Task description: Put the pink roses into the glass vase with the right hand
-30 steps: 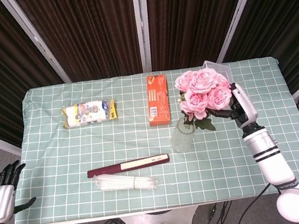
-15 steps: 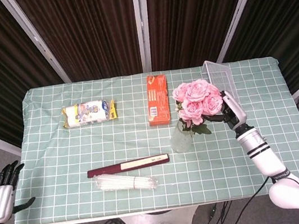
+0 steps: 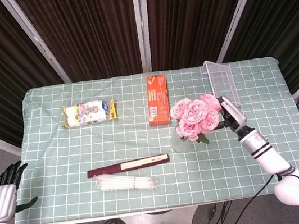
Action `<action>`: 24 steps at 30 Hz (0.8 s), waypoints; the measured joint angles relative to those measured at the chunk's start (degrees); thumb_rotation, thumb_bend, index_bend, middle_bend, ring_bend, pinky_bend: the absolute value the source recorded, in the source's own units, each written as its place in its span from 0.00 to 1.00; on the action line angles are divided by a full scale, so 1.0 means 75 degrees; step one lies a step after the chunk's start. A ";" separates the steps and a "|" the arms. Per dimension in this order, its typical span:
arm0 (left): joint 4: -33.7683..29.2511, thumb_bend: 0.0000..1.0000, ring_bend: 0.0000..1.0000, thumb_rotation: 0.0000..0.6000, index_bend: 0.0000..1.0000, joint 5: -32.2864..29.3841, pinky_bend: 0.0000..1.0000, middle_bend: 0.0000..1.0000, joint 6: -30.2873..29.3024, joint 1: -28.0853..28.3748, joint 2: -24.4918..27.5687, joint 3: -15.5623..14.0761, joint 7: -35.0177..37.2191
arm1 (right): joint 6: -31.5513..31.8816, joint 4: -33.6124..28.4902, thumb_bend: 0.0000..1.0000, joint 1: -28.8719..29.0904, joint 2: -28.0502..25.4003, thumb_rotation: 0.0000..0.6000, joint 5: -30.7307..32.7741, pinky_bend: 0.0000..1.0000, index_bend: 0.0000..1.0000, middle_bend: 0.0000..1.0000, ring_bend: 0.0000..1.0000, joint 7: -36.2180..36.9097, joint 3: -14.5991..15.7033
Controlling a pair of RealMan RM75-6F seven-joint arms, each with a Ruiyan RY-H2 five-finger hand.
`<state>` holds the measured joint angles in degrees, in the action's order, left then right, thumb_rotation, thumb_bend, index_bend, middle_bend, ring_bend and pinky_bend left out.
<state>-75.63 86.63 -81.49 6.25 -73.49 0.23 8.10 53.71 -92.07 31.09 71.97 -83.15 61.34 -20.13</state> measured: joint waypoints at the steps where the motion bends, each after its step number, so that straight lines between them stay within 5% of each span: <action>1: -0.0001 0.10 0.02 1.00 0.11 0.0001 0.15 0.05 -0.0003 -0.0001 0.0000 -0.0001 -0.0002 | 0.0024 0.0032 0.01 0.0015 -0.0035 1.00 -0.0088 0.26 0.36 0.35 0.12 0.0014 0.0057; 5: -0.0009 0.10 0.02 1.00 0.11 0.0008 0.15 0.05 -0.0027 -0.0012 -0.0003 -0.0006 -0.0005 | 0.0235 0.0126 0.00 0.0040 -0.0203 1.00 -0.0366 0.03 0.06 0.09 0.00 -0.0024 0.0239; 7: -0.0012 0.10 0.02 1.00 0.11 0.0006 0.15 0.05 -0.0026 -0.0014 -0.0002 -0.0007 0.0001 | 0.0359 0.0153 0.00 0.0020 -0.0280 1.00 -0.0404 0.00 0.00 0.01 0.00 -0.0182 0.0292; 17: -0.0080 0.10 0.02 1.00 0.11 0.0022 0.15 0.05 -0.0057 0.0000 0.0008 0.0008 -0.0096 | 0.0542 0.0306 0.00 -0.0219 -0.1032 1.00 -0.0379 0.00 0.00 0.00 0.00 -0.0823 0.0698; 24: -0.0293 0.10 0.02 1.00 0.11 0.0062 0.15 0.05 -0.0141 0.0004 0.0068 0.0030 -0.0279 | 0.1238 0.0468 0.00 -0.0744 -0.1253 1.00 -0.0335 0.00 0.00 0.00 0.00 -0.2971 0.1040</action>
<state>-77.82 87.09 -82.55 6.28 -72.98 0.45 6.01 63.00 -88.56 25.51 62.58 -85.67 39.06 -12.33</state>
